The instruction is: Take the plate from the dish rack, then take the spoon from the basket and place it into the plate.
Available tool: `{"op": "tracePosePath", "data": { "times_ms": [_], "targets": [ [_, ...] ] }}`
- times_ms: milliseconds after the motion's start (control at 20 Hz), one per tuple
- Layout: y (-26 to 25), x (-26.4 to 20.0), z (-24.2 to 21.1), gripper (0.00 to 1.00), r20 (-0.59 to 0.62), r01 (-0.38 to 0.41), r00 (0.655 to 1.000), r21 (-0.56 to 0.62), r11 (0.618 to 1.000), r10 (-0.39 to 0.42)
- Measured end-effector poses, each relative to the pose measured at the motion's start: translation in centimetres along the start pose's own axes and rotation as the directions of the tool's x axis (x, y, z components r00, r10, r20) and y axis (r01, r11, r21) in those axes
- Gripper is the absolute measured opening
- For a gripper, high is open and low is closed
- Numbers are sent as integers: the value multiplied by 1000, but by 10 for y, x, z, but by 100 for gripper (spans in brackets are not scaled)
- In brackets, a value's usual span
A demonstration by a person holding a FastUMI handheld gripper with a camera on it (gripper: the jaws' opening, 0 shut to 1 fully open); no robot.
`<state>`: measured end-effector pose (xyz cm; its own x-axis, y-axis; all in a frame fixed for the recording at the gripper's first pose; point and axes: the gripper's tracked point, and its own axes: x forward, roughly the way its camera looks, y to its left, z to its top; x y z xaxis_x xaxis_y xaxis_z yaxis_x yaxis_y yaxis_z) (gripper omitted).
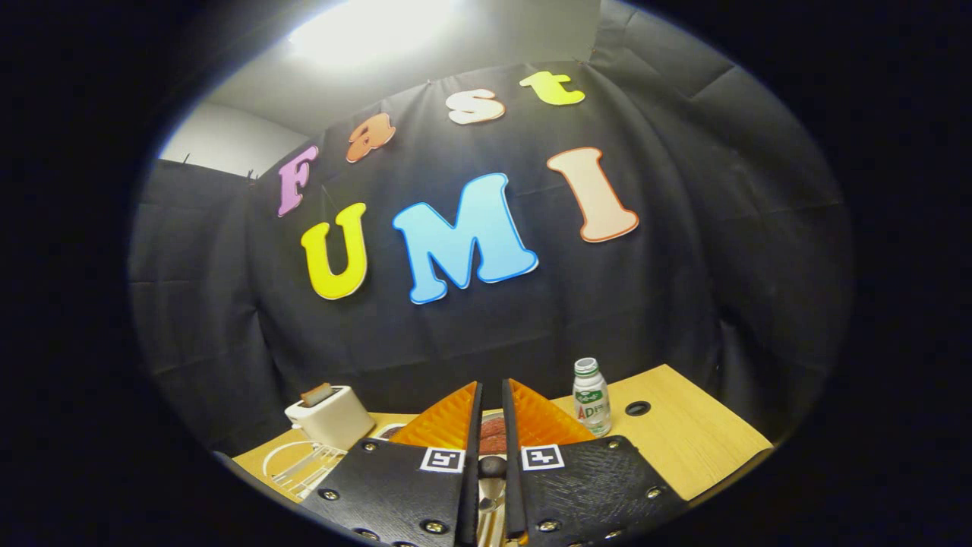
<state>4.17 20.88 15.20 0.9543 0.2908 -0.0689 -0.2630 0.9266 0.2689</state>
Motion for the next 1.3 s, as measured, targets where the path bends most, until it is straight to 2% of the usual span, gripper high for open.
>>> {"op": "tracePosePath", "data": {
  "times_ms": [250,550,900,1300],
  "targets": [
    [88,-31,-15,13,-62,-152,987,-26,988,150],
    [171,-76,-66,13,-181,-287,943,-24,958,278],
    [218,-119,-150,13,-326,-344,890,-22,939,319],
    [251,-130,-205,13,-370,-377,875,-113,919,313]
  ]
}}
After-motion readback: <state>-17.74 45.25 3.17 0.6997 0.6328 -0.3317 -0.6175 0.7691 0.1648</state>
